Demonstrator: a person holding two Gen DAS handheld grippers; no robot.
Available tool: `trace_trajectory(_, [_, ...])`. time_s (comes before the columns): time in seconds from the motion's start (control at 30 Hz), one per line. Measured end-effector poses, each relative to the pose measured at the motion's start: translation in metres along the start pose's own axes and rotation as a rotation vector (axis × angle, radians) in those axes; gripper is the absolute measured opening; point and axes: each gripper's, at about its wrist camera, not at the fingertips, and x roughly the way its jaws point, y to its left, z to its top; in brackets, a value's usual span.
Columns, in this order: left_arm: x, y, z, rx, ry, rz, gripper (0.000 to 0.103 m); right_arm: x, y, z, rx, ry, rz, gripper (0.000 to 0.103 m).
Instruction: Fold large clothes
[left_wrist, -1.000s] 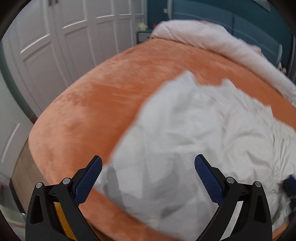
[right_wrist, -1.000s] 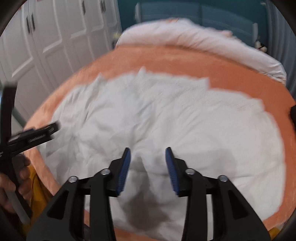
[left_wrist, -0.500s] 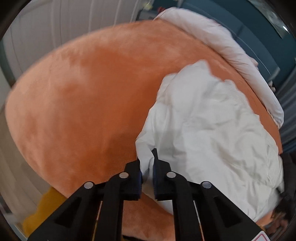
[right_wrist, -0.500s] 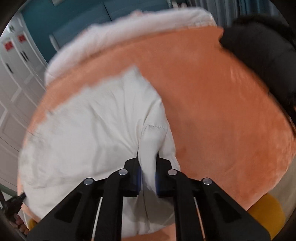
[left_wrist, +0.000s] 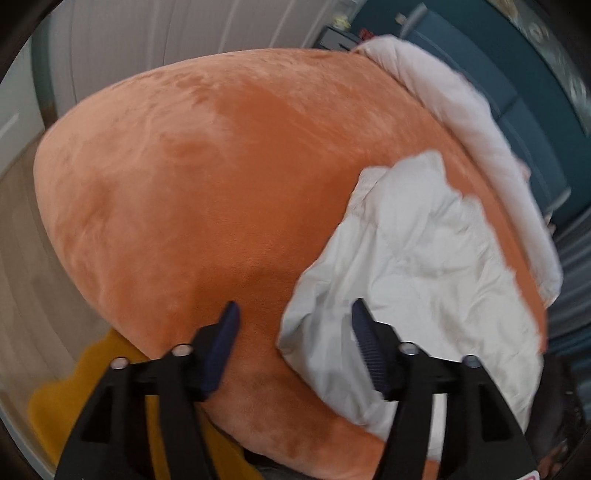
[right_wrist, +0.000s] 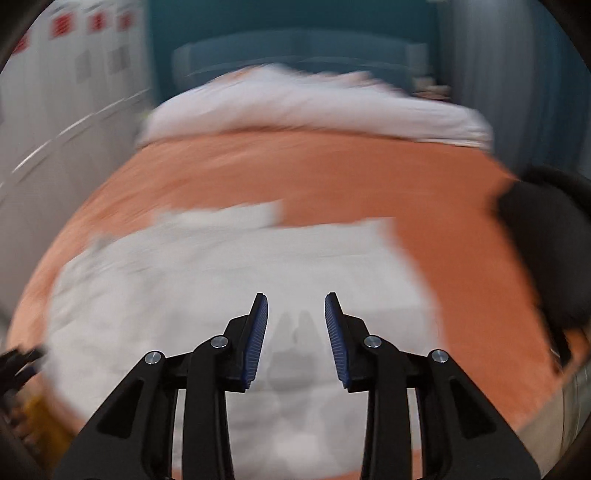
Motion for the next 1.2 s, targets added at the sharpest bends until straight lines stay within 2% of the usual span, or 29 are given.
trace_trajectory(0.03, [0.0, -0.002, -0.002, -0.001, 0.002, -0.016, 0.071, 0.015, 0.02, 0.005, -0.029, 0.04, 0.057, 0.031])
trace_trajectory(0.1, [0.007, -0.007, -0.005, 0.013, 0.022, -0.036, 0.073, 0.052, 0.051, 0.01, -0.07, 0.126, 0.12, 0.029])
trace_trajectory(0.13, [0.012, -0.01, -0.005, 0.022, 0.034, -0.043, 0.076, 0.064, 0.062, 0.006, -0.077, 0.158, 0.129, 0.027])
trace_trajectory(0.2, [0.024, -0.013, -0.01, 0.035, 0.069, -0.042, 0.078, 0.106, 0.084, -0.002, -0.072, 0.277, 0.156, 0.024])
trace_trajectory(0.23, [0.029, -0.014, -0.012, 0.033, 0.078, -0.042, 0.083, 0.119, 0.09, -0.009, -0.065, 0.307, 0.145, 0.024])
trace_trajectory(0.3, [0.034, -0.017, -0.012, 0.034, 0.06, -0.044, 0.091, 0.136, 0.105, -0.017, -0.122, 0.291, 0.08, 0.024])
trace_trajectory(0.43, [0.045, -0.036, -0.01, 0.079, 0.043, -0.047, 0.091, 0.151, 0.129, -0.026, -0.249, 0.258, -0.023, 0.024])
trace_trajectory(0.5, [0.046, -0.047, -0.008, 0.106, 0.048, -0.089, 0.075, 0.16, 0.129, -0.023, -0.257, 0.247, -0.034, 0.024])
trace_trajectory(0.57, [0.043, -0.057, -0.004, 0.116, 0.056, -0.134, 0.041, 0.165, 0.127, -0.017, -0.255, 0.235, -0.035, 0.023])
trace_trajectory(0.63, [0.024, -0.07, 0.002, 0.149, 0.021, -0.183, 0.014, 0.166, 0.125, -0.018, -0.248, 0.22, -0.029, 0.023])
trace_trajectory(0.67, [0.012, -0.077, 0.004, 0.165, 0.009, -0.221, 0.01, 0.164, 0.123, -0.02, -0.243, 0.215, -0.024, 0.023])
trace_trajectory(0.8, [-0.053, -0.137, 0.001, 0.337, -0.104, -0.316, 0.006, 0.156, 0.107, -0.021, -0.199, 0.198, 0.027, 0.023])
trace_trajectory(0.87, [-0.07, -0.176, -0.011, 0.42, -0.111, -0.352, 0.006, 0.155, 0.097, -0.017, -0.163, 0.198, 0.074, 0.024])
trace_trajectory(0.97, [-0.086, -0.219, -0.03, 0.537, -0.144, -0.346, 0.006, 0.133, 0.066, -0.01, -0.044, 0.225, 0.189, 0.024])
trace_trajectory(1.03, [-0.093, -0.234, -0.038, 0.578, -0.146, -0.357, 0.005, 0.095, 0.032, -0.016, 0.069, 0.186, 0.302, 0.024])
trace_trajectory(1.13, [-0.102, -0.255, -0.051, 0.642, -0.153, -0.351, 0.005, 0.042, -0.014, -0.046, 0.151, 0.165, 0.431, 0.023])
trace_trajectory(1.17, [-0.103, -0.26, -0.053, 0.653, -0.152, -0.348, 0.005, 0.038, -0.021, -0.055, 0.167, 0.186, 0.473, 0.021])
trace_trajectory(1.2, [-0.103, -0.267, -0.06, 0.671, -0.151, -0.347, 0.005, 0.036, -0.026, -0.071, 0.178, 0.233, 0.524, 0.015])
